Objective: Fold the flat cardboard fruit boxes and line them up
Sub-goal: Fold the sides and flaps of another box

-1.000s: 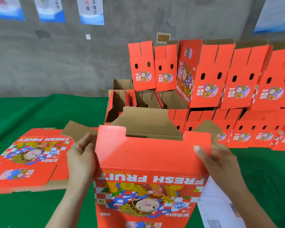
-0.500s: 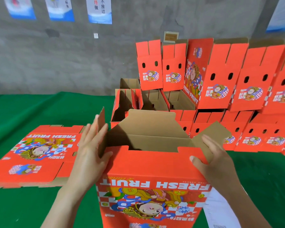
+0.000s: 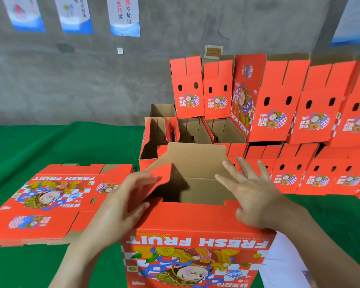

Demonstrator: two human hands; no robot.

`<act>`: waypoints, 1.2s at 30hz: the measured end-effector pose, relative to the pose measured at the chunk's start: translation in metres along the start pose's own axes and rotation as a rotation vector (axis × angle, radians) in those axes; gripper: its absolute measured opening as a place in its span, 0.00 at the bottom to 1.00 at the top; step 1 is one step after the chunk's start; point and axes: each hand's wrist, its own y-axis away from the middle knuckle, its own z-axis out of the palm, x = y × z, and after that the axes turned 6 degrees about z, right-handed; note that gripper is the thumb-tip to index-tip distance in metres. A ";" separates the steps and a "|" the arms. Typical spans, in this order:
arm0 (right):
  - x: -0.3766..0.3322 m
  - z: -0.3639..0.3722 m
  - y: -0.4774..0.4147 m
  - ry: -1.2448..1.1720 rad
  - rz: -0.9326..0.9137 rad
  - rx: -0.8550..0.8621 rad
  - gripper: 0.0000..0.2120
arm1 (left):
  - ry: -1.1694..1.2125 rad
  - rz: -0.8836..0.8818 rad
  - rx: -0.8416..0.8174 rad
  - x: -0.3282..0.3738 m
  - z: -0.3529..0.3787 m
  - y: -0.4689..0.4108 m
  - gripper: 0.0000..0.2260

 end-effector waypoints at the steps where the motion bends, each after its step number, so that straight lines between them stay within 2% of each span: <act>1: 0.000 0.000 0.001 -0.001 0.001 0.000 0.40 | 0.026 -0.039 -0.032 -0.001 -0.001 0.000 0.23; 3: 0.001 0.000 0.001 -0.011 -0.007 0.004 0.40 | 0.039 -0.124 -0.116 -0.003 -0.004 -0.003 0.16; 5: 0.001 0.001 0.002 -0.037 -0.013 0.018 0.41 | -0.054 -0.156 -0.134 -0.006 -0.008 -0.013 0.12; 6: 0.001 0.001 0.002 -0.055 -0.020 0.027 0.41 | -0.125 -0.144 -0.147 -0.008 -0.008 -0.020 0.13; 9: 0.001 0.005 0.005 -0.099 -0.069 0.045 0.40 | -0.393 -0.136 -0.335 -0.011 -0.002 -0.038 0.28; 11: 0.004 0.012 0.007 -0.185 -0.124 0.086 0.39 | -0.398 -0.221 -0.411 -0.016 0.003 -0.045 0.31; 13: 0.006 0.020 0.010 -0.313 -0.210 0.218 0.37 | -0.257 -0.315 -0.440 -0.021 0.006 -0.048 0.32; 15: 0.005 0.027 0.013 -0.415 -0.311 0.407 0.33 | -0.262 -0.339 -0.439 -0.023 0.010 -0.049 0.31; 19: 0.000 0.040 0.020 -0.636 -0.371 0.606 0.15 | -0.285 -0.336 -0.438 -0.026 0.013 -0.051 0.30; 23: 0.000 0.040 0.020 -0.936 -0.227 0.571 0.08 | -0.266 -0.323 -0.419 -0.026 0.013 -0.050 0.30; 27: 0.001 0.041 0.011 -1.090 -0.053 0.509 0.11 | -0.220 -0.292 -0.379 -0.026 0.012 -0.048 0.30; 30: 0.005 0.038 0.008 -1.303 0.107 0.374 0.12 | -0.151 -0.241 -0.310 -0.026 0.010 -0.046 0.30; 33: 0.006 0.037 0.005 -1.302 0.190 0.361 0.12 | -0.072 -0.134 -0.187 -0.023 0.008 -0.045 0.26; 36: 0.005 0.037 0.004 -1.245 0.197 0.358 0.19 | -0.034 -0.081 -0.105 -0.022 0.007 -0.043 0.19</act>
